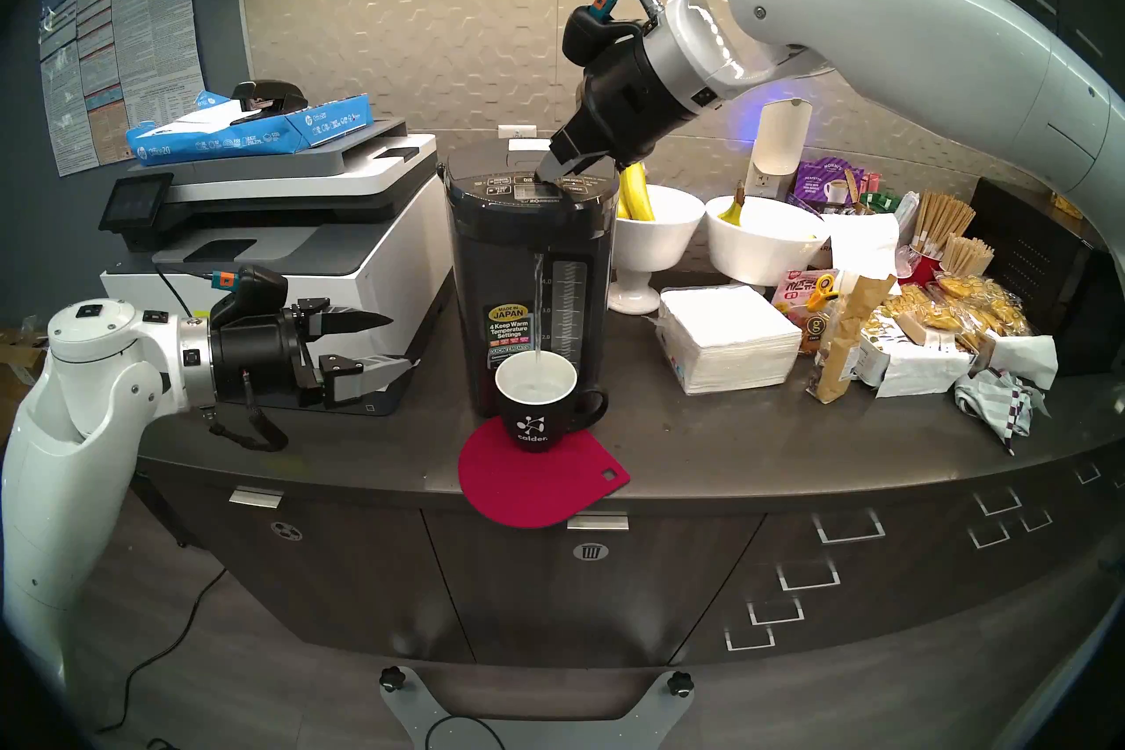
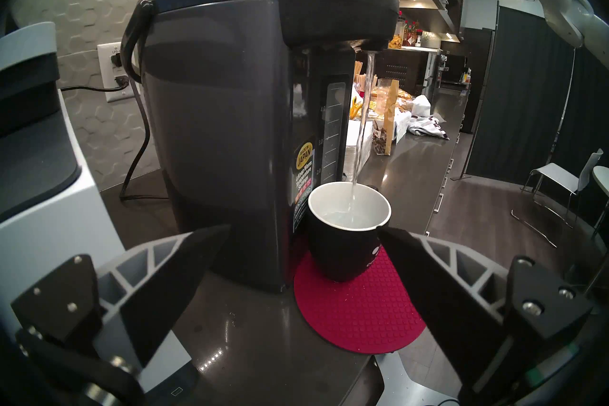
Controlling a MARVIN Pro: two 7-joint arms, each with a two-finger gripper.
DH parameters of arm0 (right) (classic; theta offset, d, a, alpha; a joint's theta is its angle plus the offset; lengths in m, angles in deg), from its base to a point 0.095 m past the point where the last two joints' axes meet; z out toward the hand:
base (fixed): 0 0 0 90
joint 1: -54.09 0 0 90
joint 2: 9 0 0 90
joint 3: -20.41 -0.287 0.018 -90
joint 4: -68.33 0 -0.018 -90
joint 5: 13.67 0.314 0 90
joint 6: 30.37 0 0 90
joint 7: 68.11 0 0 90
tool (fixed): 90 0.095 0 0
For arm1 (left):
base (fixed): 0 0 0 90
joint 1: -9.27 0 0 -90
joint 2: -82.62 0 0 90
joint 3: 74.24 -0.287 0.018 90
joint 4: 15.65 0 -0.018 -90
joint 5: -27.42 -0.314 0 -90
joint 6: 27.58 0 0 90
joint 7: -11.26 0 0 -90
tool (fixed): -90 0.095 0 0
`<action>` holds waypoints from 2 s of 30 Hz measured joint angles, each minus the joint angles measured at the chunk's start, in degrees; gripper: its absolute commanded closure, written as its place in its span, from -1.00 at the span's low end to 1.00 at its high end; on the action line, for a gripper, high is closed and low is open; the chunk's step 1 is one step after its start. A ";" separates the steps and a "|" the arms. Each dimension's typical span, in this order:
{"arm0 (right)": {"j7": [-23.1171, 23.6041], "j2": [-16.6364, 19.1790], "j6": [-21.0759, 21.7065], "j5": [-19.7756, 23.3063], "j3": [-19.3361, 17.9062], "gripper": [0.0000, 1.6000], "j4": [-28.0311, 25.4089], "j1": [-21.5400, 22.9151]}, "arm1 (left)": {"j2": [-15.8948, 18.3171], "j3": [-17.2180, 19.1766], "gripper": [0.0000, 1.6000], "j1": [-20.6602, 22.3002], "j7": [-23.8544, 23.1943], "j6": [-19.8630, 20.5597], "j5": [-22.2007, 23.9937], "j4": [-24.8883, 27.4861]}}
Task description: Press the water dispenser button and fill the cup
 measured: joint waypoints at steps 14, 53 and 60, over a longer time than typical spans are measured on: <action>1.45 -0.45 0.98 0.89 -0.43 1.00 2.04 0.10 | 0.00 0.00 -1.00 0.00 0.00 0.00 0.00 0.00; 4.18 15.82 0.98 3.56 -7.35 1.00 -2.11 5.04 | 0.00 -0.01 -1.00 0.00 0.00 0.00 -0.01 -0.02; 4.54 19.18 0.82 3.54 -7.60 1.00 -3.31 5.20 | 0.00 -0.01 -1.00 0.00 0.00 0.00 -0.01 -0.03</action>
